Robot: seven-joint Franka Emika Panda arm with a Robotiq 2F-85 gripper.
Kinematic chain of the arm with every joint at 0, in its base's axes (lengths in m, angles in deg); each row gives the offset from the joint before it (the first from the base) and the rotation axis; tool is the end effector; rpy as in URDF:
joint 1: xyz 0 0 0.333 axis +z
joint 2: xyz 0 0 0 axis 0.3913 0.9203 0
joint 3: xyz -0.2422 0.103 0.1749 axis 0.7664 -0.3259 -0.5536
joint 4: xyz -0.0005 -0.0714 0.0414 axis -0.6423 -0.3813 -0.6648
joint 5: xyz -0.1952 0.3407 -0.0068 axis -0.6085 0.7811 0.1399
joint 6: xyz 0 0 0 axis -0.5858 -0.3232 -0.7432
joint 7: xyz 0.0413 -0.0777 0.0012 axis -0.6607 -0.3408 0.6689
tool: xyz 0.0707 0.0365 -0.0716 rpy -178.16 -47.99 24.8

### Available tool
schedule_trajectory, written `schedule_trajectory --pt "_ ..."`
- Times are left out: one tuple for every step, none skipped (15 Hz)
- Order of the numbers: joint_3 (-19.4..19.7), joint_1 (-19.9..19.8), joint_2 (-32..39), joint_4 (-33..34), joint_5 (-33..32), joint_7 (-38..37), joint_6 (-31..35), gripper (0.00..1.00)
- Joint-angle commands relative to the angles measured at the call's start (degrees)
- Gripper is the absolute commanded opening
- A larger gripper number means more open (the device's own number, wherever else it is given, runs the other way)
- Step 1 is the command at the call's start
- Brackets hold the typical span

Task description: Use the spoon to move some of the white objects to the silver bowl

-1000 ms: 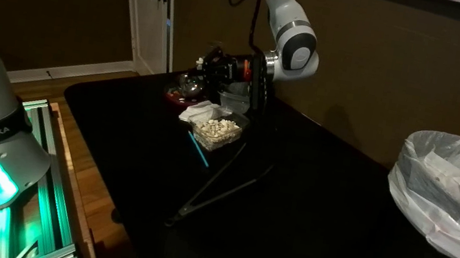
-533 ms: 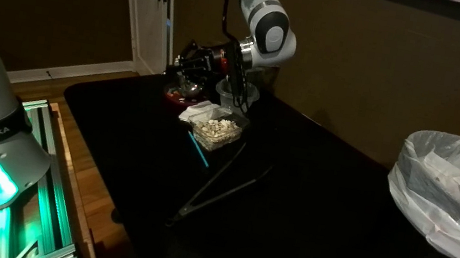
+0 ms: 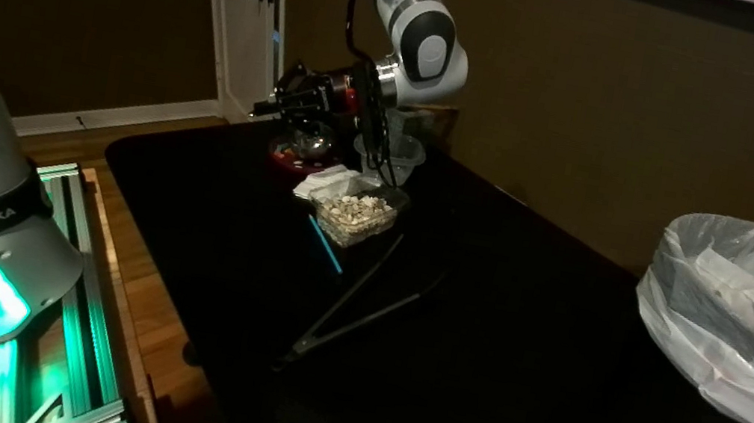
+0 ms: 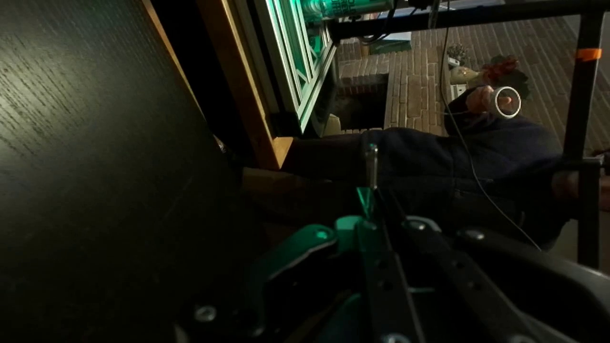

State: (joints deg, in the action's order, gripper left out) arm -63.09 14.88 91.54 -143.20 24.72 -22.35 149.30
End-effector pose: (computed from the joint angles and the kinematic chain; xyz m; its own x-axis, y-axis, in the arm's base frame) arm 0.4918 0.0565 0.1874 0.3792 0.9176 -0.1189 0.2425 -0.2226 -0.9443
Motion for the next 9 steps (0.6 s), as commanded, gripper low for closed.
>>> schedule_trajectory --pt "1.87 1.51 -0.87 -2.04 5.14 -3.19 2.02 0.01" --pt "2.01 1.63 -1.06 -2.51 6.41 -3.92 2.33 0.01" --pt "2.16 1.79 -1.23 -2.96 7.53 -4.63 2.64 0.01" --pt "2.21 1.96 -1.4 -3.37 8.32 -5.06 2.7 0.01" --pt "2.25 2.14 -1.72 -3.97 9.31 -5.43 3.03 0.01" --pt "2.28 2.38 -1.98 -4.5 10.15 -5.73 3.55 0.01" --pt "2.26 2.75 -2.26 -5.16 10.88 -6.06 4.43 0.01" --pt "2.23 3.05 -2.34 -5.59 11.28 -6.34 5.09 0.01" --pt "2.19 3.42 -2.35 -6.03 12.04 -6.91 6.26 0.01"
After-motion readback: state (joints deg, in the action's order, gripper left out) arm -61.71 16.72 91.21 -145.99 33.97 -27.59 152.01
